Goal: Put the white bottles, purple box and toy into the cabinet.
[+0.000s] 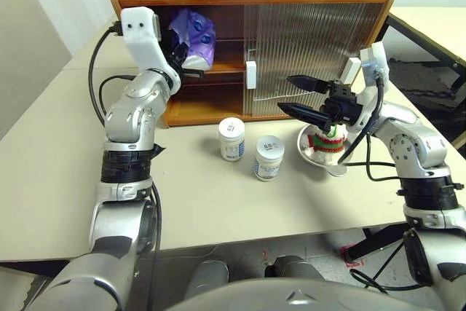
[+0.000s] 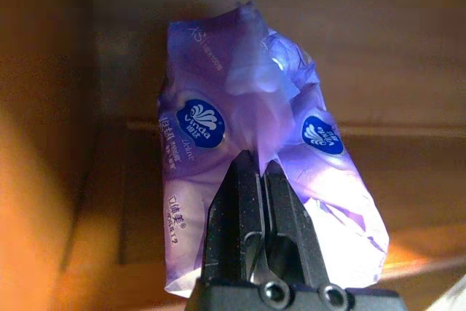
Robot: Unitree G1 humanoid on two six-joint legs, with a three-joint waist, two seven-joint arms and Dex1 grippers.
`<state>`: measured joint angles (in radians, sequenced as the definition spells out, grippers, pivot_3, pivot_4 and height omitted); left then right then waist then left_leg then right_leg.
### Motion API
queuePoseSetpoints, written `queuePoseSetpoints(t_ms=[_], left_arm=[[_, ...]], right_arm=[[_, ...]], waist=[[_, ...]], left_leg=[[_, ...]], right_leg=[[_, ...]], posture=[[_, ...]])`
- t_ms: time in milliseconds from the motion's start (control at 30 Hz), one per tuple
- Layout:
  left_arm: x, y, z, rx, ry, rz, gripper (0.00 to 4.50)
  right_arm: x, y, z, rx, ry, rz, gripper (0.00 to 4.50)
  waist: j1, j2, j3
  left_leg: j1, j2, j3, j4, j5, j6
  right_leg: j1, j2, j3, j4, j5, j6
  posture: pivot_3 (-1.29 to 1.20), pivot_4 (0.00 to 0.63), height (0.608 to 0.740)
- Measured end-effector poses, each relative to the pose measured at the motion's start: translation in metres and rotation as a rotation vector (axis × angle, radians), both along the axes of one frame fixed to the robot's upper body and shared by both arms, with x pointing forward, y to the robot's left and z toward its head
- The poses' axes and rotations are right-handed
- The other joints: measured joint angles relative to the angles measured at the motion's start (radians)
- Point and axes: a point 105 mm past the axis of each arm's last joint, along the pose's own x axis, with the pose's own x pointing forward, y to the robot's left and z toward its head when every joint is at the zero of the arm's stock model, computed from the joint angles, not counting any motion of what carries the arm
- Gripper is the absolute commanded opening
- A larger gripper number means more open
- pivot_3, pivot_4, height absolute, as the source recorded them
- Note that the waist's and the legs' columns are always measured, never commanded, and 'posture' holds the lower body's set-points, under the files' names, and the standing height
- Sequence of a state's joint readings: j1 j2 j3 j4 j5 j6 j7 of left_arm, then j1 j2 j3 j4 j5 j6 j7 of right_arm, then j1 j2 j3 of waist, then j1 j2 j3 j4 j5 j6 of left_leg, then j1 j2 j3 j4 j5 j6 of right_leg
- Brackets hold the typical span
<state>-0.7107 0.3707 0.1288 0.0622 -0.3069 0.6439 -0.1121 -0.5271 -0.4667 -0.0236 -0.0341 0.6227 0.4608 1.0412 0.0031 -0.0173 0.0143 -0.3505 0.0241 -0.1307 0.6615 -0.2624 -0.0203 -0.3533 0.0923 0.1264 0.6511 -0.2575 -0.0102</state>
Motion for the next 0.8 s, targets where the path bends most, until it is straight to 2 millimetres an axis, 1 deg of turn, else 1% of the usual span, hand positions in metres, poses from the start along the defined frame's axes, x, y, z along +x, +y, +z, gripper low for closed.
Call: queuePoseSetpoints(t_ms=[33, 67, 167, 333, 433, 567, 700, 800], left_arm=[[0.0, -0.001, -0.001, 0.009, 0.005, -0.005, 0.45], [0.001, -0.002, -0.001, 0.024, 0.004, -0.007, 0.64], [0.001, -0.002, 0.001, 0.039, 0.0, -0.007, 1.6], [0.001, -0.003, 0.002, 0.037, -0.006, -0.02, 3.49], [0.0, -0.002, 0.009, 0.028, -0.048, -0.023, 4.49], [-0.003, -0.001, 0.018, -0.006, -0.123, -0.032, 4.49], [-0.011, -0.004, 0.027, -0.057, -0.193, -0.068, 4.49], [-0.02, -0.006, 0.034, -0.117, -0.246, -0.113, 4.49]], right_arm=[[0.0, 0.0, 0.0, 0.001, 0.0, -0.001, 4.5], [0.0, 0.0, 0.0, 0.001, 0.0, -0.004, 4.5], [0.0, 0.0, 0.0, 0.002, 0.001, -0.005, 4.5], [0.0, 0.0, 0.0, 0.002, 0.001, -0.005, 4.5], [0.0, 0.0, 0.0, 0.002, 0.001, -0.004, 4.5], [0.0, 0.0, 0.0, 0.002, 0.001, -0.003, 4.5], [0.0, 0.0, 0.0, 0.001, 0.0, -0.001, 4.5], [0.0, 0.0, 0.0, -0.002, 0.0, 0.002, 4.5]], waist=[[0.0, 0.0, 0.0], [-0.001, 0.0, 0.0], [-0.001, 0.0, 0.0], [-0.001, 0.0, 0.0], [-0.001, 0.0, 0.0], [-0.001, 0.0, 0.0], [0.0, 0.0, 0.0], [0.0, 0.0, 0.0]], left_leg=[[0.0, 0.0, 0.0, 0.0, 0.0, 0.0], [0.0, 0.0, 0.0, 0.0, 0.0, 0.0], [0.0, 0.0, 0.0, 0.0, 0.0, 0.0], [0.0, 0.0, 0.0, 0.0, 0.0, 0.0], [0.0, 0.0, 0.0, 0.0, 0.0, 0.0], [0.0, 0.0, 0.0, 0.0, 0.0, 0.0], [0.0, -0.001, 0.0, 0.001, 0.0, 0.0], [0.001, -0.001, 0.0, 0.001, 0.0, 0.0]], right_leg=[[0.0, 0.0, 0.0, 0.0, 0.0, 0.0], [0.0, 0.0, 0.0, 0.0, -0.001, 0.002], [0.0, 0.0, 0.0, 0.0, -0.001, 0.002], [0.001, 0.0, 0.0, 0.0, 0.0, 0.002], [0.001, 0.0, 0.0, 0.0, 0.0, 0.002], [0.001, 0.0, 0.0, 0.0, 0.0, 0.002], [0.001, 0.0, 0.0, 0.0, 0.0, 0.002], [0.002, 0.0, -0.001, 0.0, 0.0, 0.002]], posture=[[-0.04, 0.0, 0.74], [-0.04, 0.0, 0.74], [-0.03, 0.0, 0.74], [-0.03, 0.0, 0.74], [-0.02, 0.0, 0.74], [-0.02, 0.0, 0.74], [-0.01, 0.0, 0.74], [-0.01, 0.0, 0.74]])
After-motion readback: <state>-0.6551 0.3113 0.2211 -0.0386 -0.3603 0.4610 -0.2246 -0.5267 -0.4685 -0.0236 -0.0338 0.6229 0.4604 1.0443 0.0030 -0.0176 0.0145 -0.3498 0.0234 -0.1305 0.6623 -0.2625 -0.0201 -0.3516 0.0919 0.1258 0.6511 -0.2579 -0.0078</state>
